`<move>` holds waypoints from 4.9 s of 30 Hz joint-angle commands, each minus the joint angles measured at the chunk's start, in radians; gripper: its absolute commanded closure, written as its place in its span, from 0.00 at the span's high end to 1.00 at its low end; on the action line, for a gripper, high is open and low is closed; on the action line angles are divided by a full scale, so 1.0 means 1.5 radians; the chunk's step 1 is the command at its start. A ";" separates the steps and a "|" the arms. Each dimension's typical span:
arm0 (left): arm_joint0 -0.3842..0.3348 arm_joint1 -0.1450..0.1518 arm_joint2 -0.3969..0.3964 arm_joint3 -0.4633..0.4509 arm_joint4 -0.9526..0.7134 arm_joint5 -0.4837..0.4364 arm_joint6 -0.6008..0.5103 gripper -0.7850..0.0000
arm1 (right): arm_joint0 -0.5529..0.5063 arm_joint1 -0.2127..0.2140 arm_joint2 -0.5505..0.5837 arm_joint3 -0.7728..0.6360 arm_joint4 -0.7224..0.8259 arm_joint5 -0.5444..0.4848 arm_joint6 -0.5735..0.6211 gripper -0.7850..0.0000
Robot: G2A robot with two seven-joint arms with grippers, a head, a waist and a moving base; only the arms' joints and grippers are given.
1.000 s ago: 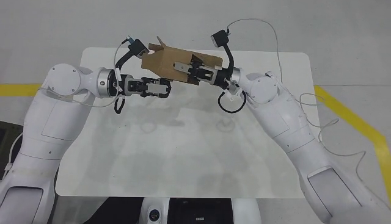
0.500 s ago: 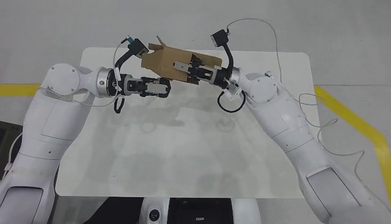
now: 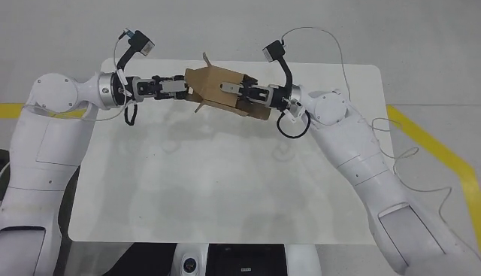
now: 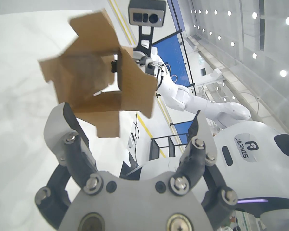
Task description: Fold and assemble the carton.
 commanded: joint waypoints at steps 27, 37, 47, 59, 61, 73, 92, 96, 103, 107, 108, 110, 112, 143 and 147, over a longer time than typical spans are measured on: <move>-0.009 -0.005 0.016 0.080 0.050 0.007 0.089 1.00 | -0.007 0.008 0.034 -0.037 0.051 0.006 0.078 0.00; -0.011 -0.008 0.047 0.088 0.106 0.012 0.084 1.00 | -0.015 0.008 0.039 -0.055 0.076 0.002 0.085 0.00; -0.012 -0.011 0.058 0.074 0.081 0.000 0.047 1.00 | -0.013 0.005 0.033 -0.050 0.082 0.003 0.091 0.00; -0.016 -0.013 0.064 0.057 0.068 -0.001 0.034 1.00 | -0.003 -0.003 0.011 -0.039 0.095 0.005 0.111 0.00; -0.018 -0.013 0.064 0.057 0.068 -0.001 0.035 1.00 | -0.001 -0.005 0.008 -0.037 0.100 0.007 0.119 0.00; -0.023 -0.014 0.065 0.058 0.064 -0.001 0.036 1.00 | 0.009 -0.013 -0.007 -0.025 0.112 0.006 0.137 0.00; -0.024 -0.015 0.067 0.057 0.058 -0.003 0.033 1.00 | 0.021 -0.023 -0.015 0.005 0.109 0.000 0.129 0.00; -0.023 -0.014 0.065 0.059 0.058 -0.003 0.033 1.00 | 0.019 -0.020 -0.003 0.010 0.104 -0.003 0.124 0.00; -0.020 -0.013 0.061 0.058 0.053 -0.003 0.028 1.00 | 0.012 -0.014 0.012 0.007 0.083 0.001 0.110 0.00; -0.018 -0.010 0.048 0.049 0.039 -0.002 0.020 1.00 | 0.010 -0.012 0.015 0.007 0.060 0.009 0.100 0.00; -0.017 -0.009 0.044 0.045 0.034 -0.002 0.017 1.00 | 0.010 -0.012 0.015 0.006 0.053 0.011 0.097 0.00; -0.014 -0.007 0.035 0.034 0.026 -0.001 0.012 1.00 | 0.009 -0.011 0.015 0.006 0.040 0.017 0.092 0.00; -0.011 -0.005 0.027 0.022 0.018 -0.001 0.007 1.00 | 0.008 -0.011 0.015 0.006 0.034 0.020 0.088 0.00; -0.004 0.000 0.020 0.018 0.032 -0.001 0.024 1.00 | 0.007 -0.014 0.011 0.000 0.057 0.027 0.125 0.00; -0.006 0.000 0.015 0.033 0.030 0.002 0.035 1.00 | 0.006 -0.016 0.000 -0.003 0.062 0.037 0.147 0.00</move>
